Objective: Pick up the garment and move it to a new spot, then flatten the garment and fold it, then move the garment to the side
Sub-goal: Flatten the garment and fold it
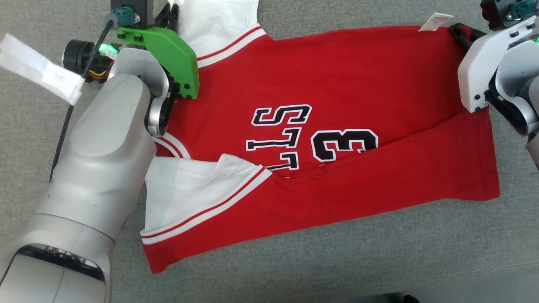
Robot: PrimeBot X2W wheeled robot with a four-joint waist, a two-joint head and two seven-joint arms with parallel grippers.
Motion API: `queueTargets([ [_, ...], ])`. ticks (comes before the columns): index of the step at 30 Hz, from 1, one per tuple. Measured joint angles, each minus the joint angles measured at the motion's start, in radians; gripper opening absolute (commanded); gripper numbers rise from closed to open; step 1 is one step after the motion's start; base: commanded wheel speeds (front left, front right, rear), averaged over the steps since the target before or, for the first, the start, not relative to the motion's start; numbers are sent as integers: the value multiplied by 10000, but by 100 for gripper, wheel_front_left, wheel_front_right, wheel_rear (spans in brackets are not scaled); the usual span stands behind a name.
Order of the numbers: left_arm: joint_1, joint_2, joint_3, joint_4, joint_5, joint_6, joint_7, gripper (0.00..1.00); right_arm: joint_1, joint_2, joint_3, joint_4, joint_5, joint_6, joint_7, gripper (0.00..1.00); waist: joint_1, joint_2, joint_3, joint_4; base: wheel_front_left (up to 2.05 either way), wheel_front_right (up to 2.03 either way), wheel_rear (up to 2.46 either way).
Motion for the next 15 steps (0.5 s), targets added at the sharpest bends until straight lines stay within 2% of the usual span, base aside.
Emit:
queueTargets([
  [9,778,117,228,-548,25,130,-2278,0,819,244,-445,213,-274,-2,-1292,0,1,0,-601,154,0,0,0],
  [15,2037,345,284,-1695,111,42,-2909,0,1395,290,-805,479,-663,-2,-2577,0,0,0,-1107,349,0,0,0],
])
